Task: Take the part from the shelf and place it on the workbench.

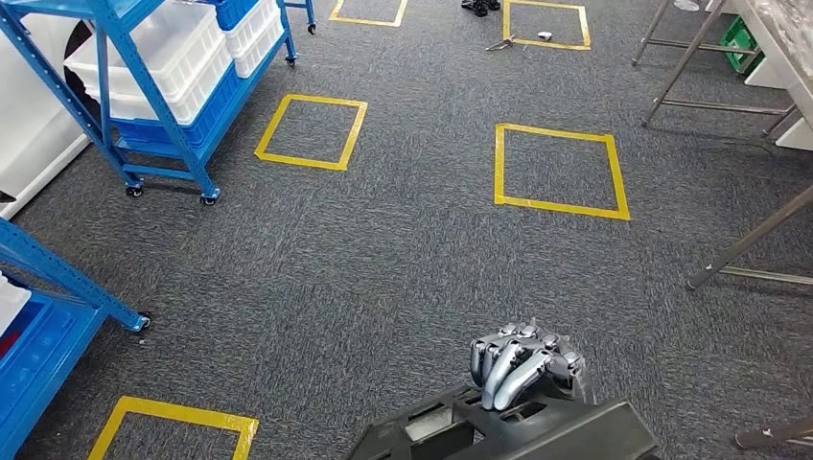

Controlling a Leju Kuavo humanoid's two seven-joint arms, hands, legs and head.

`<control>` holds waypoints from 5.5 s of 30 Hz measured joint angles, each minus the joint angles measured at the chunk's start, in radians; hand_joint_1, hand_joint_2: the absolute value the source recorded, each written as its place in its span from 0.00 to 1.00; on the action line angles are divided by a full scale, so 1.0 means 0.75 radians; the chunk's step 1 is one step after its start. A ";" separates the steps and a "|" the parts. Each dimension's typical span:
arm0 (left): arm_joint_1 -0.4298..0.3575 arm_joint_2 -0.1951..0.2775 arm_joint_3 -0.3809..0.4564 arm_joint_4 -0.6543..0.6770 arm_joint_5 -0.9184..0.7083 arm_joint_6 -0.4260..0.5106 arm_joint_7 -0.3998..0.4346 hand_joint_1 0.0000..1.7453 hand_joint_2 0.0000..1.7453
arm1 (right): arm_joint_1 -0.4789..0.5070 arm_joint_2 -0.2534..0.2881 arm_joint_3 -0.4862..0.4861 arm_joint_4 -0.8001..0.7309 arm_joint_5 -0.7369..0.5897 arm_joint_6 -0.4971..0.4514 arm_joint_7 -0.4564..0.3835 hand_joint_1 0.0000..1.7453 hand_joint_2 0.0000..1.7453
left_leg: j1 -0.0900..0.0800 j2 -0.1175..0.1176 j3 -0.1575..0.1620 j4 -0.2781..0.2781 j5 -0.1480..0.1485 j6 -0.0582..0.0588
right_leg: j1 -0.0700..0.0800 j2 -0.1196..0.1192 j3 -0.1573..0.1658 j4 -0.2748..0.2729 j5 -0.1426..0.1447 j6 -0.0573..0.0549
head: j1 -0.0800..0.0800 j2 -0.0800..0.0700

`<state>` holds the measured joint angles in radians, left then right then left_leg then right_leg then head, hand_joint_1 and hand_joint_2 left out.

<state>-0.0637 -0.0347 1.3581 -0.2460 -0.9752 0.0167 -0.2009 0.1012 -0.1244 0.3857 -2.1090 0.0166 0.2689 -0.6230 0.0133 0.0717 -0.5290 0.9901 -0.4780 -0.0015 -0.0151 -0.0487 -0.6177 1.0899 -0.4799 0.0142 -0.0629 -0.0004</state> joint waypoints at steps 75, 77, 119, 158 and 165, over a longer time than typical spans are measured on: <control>-0.011 0.060 -0.013 0.001 0.016 -0.063 -0.044 0.00 1.00 | -0.101 0.108 -0.146 0.077 -0.114 0.109 0.011 0.96 1.00 | 0.007 -0.098 -0.127 0.278 -0.097 -0.044 | 0.015 0.152 0.060 -0.107 0.021 -0.060 | -0.001 0.000; -0.015 0.060 -0.013 0.001 0.016 -0.069 -0.048 0.00 1.00 | -0.128 0.108 -0.148 0.084 -0.133 0.114 0.014 0.96 1.00 | 0.010 -0.162 -0.054 0.100 -0.019 -0.033 | 0.015 0.184 0.056 -0.099 0.020 -0.052 | 0.000 0.000; -0.025 0.003 0.027 0.002 0.073 -0.033 -0.063 0.00 1.00 | -0.288 0.085 -0.156 0.225 -0.215 0.162 0.016 0.96 1.00 | -0.001 -0.054 -0.037 0.013 0.014 0.037 | 0.002 0.071 -0.163 0.285 -0.131 0.033 | 0.000 0.000; -0.036 0.003 0.033 0.002 0.090 -0.037 -0.075 0.00 1.00 | -0.308 0.085 -0.145 0.237 -0.214 0.132 0.013 0.96 1.00 | -0.009 0.049 -0.001 0.017 -0.023 -0.008 | 0.022 0.015 0.028 -0.109 0.048 -0.015 | 0.000 0.000; -0.027 0.003 0.038 0.003 0.093 -0.037 -0.078 0.00 1.00 | -0.312 0.086 -0.141 0.237 -0.194 0.105 0.016 0.96 1.00 | -0.001 -0.085 -0.190 0.412 -0.197 -0.030 | 0.018 0.102 0.037 -0.122 0.056 -0.050 | -0.001 0.000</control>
<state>-0.0840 -0.0324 1.3867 -0.2438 -0.9050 -0.0112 -0.2595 -0.1330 -0.0599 0.2796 -1.9315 -0.1290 0.3480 -0.6112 0.0128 0.0081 -0.6713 1.2992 -0.6256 -0.0239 -0.0013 0.0278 -0.5897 0.9982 -0.4380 -0.0234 -0.0633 -0.0004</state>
